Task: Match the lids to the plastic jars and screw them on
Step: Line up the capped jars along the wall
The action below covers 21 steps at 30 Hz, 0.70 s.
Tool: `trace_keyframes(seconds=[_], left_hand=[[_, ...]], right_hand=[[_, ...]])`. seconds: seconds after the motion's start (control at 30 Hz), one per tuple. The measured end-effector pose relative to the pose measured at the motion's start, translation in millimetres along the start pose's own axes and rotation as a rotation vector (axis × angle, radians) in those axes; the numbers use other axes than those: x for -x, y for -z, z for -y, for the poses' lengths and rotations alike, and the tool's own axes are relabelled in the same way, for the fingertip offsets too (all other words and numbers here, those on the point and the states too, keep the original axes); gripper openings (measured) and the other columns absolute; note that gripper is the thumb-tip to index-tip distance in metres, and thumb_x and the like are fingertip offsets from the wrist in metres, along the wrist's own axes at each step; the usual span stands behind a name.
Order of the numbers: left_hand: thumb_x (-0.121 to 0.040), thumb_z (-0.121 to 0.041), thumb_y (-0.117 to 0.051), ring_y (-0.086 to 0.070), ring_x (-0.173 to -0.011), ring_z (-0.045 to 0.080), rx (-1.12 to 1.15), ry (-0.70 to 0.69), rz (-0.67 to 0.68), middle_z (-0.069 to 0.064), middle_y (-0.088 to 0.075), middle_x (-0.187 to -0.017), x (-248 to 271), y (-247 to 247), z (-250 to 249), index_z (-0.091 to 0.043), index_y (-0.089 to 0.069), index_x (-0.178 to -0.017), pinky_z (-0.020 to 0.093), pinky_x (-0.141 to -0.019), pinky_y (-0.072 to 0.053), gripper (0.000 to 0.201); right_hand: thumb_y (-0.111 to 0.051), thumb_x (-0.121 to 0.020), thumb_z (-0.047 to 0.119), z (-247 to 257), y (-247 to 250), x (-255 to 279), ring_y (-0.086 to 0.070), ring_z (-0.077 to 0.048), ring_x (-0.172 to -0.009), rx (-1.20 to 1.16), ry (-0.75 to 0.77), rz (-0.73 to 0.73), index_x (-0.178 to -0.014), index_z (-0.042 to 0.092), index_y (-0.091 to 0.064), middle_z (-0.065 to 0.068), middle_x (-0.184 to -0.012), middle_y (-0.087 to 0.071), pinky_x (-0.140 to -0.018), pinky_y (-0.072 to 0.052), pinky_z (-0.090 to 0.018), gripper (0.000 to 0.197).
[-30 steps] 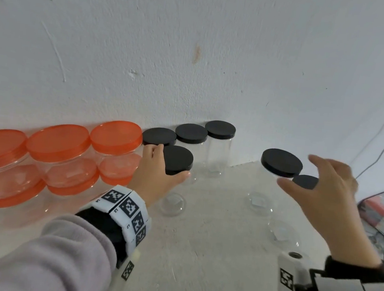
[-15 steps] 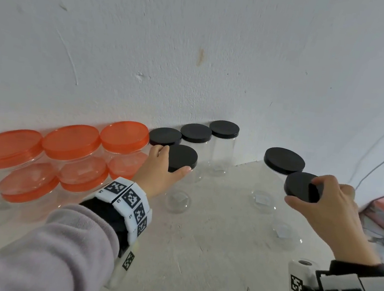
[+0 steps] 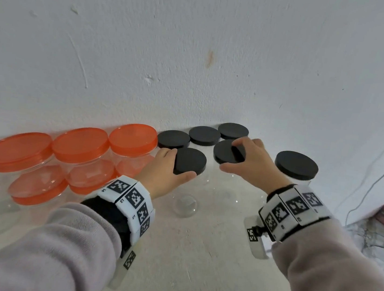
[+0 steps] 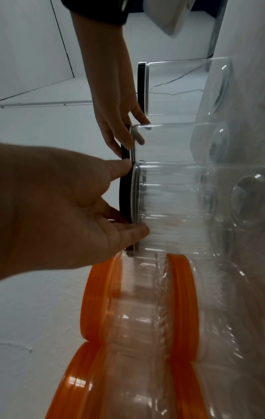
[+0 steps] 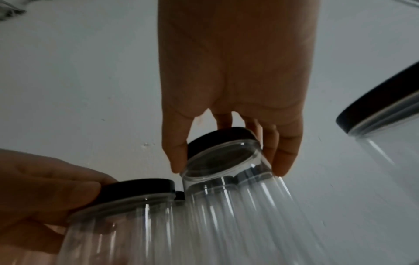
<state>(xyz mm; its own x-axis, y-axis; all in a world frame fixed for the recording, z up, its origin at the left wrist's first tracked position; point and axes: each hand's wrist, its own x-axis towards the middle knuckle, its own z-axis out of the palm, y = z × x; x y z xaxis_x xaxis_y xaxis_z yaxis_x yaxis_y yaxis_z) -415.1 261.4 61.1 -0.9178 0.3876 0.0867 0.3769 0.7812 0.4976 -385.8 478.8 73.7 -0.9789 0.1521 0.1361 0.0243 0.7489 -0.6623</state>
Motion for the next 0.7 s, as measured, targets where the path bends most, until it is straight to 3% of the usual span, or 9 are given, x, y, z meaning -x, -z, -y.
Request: trace_keyframes(seconds=[0.23, 0.4, 0.5, 0.6, 0.7], left_hand=[[-0.087, -0.051, -0.06, -0.041, -0.126, 0.016, 0.027, -0.022, -0.017, 0.002, -0.038, -0.141, -1.6, 0.2, 1.6, -0.015, -0.037, -0.141, 0.031, -0.103, -0.039, 0.069], [-0.085, -0.05, -0.063, -0.041, -0.127, 0.016, 0.051, -0.042, -0.033, 0.002, -0.039, -0.141, -2.0, 0.3, 2.1, -0.015, -0.039, -0.14, 0.037, -0.105, -0.039, 0.069], [-0.084, -0.049, -0.065, -0.043, -0.125, 0.016, 0.071, -0.043, -0.039, 0.002, -0.041, -0.139, -2.6, 0.7, 1.4, -0.015, -0.041, -0.138, 0.038, -0.104, -0.041, 0.068], [-0.083, -0.048, -0.066, -0.044, -0.123, 0.015, 0.093, -0.043, -0.049, 0.002, -0.042, -0.137, -1.9, 0.5, 1.0, -0.015, -0.043, -0.136, 0.038, -0.103, -0.042, 0.066], [-0.084, -0.048, -0.065, -0.045, -0.122, 0.016, 0.093, -0.04, -0.05, 0.002, -0.044, -0.136, -0.7, -0.2, 0.9, -0.015, -0.044, -0.136, 0.038, -0.102, -0.042, 0.065]], right_hand=[[-0.078, -0.072, 0.032, -5.2, -14.3, -26.3, -0.044, -0.016, -0.104, 0.01, 0.024, 0.089, -0.125, 0.022, -0.047, 0.001, -0.12, -0.036, -0.08, -0.04, -0.025, 0.062], [-0.079, -0.072, 0.031, -9.0, -15.4, -32.1, -0.045, -0.014, -0.101, -0.01, 0.035, 0.106, -0.122, 0.024, -0.048, 0.002, -0.12, -0.037, -0.067, -0.037, -0.016, 0.059], [-0.078, -0.073, 0.032, -9.3, -16.1, -32.5, -0.044, -0.013, -0.102, -0.01, 0.046, 0.115, -0.122, 0.024, -0.047, 0.002, -0.121, -0.038, -0.066, -0.035, -0.013, 0.059], [-0.078, -0.074, 0.033, -7.8, -14.0, -30.8, -0.044, -0.013, -0.103, 0.011, 0.051, 0.127, -0.124, 0.023, -0.047, 0.001, -0.123, -0.039, -0.069, -0.035, -0.014, 0.06], [-0.077, -0.075, 0.04, -4.8, -4.7, -26.8, -0.043, -0.015, -0.11, 0.066, 0.052, 0.163, -0.135, 0.023, -0.04, 0.0, -0.129, -0.036, -0.085, -0.039, -0.024, 0.073]])
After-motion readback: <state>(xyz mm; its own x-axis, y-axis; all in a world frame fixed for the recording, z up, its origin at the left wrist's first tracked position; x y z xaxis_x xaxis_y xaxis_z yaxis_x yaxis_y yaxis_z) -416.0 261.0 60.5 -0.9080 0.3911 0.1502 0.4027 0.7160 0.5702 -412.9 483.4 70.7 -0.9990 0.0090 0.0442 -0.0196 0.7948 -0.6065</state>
